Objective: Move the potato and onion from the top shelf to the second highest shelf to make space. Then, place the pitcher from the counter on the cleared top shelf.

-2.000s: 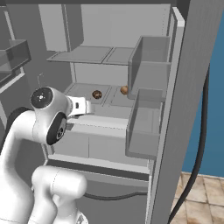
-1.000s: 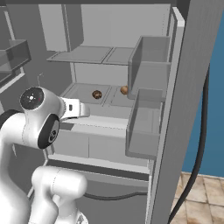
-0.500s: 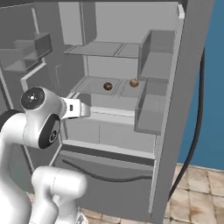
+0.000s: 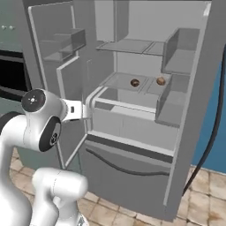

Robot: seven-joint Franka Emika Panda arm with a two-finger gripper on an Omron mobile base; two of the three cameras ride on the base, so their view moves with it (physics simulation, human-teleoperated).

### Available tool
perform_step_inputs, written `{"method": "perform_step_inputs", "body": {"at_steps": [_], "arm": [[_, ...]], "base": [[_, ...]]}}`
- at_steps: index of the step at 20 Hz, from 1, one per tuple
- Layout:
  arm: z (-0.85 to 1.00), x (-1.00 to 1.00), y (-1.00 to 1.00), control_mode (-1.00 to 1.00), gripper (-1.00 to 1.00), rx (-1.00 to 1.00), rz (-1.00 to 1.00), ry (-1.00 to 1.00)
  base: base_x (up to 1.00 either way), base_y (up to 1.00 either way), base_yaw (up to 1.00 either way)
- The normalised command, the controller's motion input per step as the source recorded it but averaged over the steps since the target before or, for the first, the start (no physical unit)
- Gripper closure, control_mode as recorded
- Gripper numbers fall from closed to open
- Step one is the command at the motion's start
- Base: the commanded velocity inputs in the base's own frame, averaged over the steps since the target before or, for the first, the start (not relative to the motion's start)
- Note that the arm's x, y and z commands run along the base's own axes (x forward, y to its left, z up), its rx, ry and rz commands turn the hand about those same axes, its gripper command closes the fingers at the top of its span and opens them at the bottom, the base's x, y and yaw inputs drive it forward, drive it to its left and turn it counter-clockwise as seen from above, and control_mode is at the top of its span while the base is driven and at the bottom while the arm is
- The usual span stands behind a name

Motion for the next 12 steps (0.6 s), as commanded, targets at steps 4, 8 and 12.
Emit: {"method": "perform_step_inputs", "body": {"at_steps": [4, 8, 12], "arm": [[0.0, 0.0, 0.0, 1.0, -1.0, 0.0, 0.0, 0.0], [0.0, 0.0, 0.0, 1.0, -1.0, 0.0, 0.0, 0.0], [0.0, 0.0, 0.0, 1.0, -1.0, 0.0, 0.0, 0.0]], "base": [[-0.06, 0.12, 0.43], [0.0, 0.06, 0.45], [0.0, 0.22, 0.47]]}}
